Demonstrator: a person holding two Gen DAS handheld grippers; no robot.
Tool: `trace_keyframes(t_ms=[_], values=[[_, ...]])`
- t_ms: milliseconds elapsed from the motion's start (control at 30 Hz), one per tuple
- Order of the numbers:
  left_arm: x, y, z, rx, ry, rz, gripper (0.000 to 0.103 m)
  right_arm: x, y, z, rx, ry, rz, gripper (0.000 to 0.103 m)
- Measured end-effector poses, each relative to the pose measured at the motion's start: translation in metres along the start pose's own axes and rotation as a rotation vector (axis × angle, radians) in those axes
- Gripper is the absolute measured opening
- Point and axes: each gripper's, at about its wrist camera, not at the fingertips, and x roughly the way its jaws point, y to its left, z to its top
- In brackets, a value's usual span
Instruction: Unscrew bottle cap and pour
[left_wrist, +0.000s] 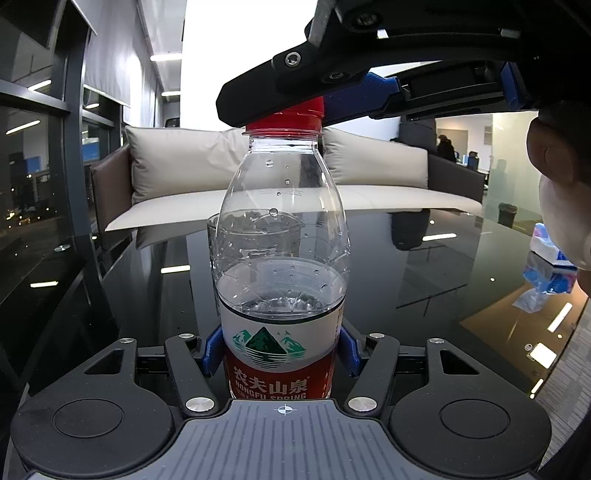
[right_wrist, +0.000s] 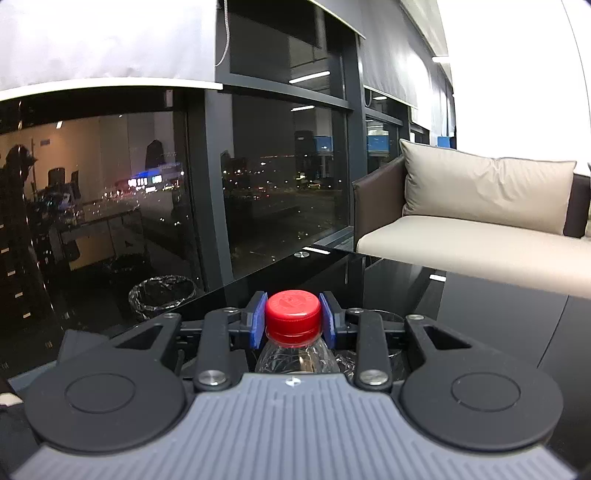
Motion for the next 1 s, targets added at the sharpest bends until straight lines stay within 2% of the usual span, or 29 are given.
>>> trace_keyframes(t_ms=[300, 767, 867, 1000], values=[[0.001, 0.001, -0.001, 0.009, -0.003, -0.014, 0.056, 0.001, -0.018, -0.005, 0.001, -0.02, 0.065, 0.032], [0.005, 0.005, -0.001, 0.011, -0.001, -0.045, 0.056, 0.001, -0.046, -0.003, -0.084, -0.08, 0.257, 0.032], [0.006, 0.006, -0.001, 0.011, -0.002, -0.044, 0.056, 0.003, -0.055, -0.001, -0.062, -0.085, 0.282, 0.032], [0.008, 0.005, -0.002, 0.014, -0.002, -0.039, 0.056, -0.002, -0.039, 0.002, -0.053, -0.093, 0.183, 0.032]])
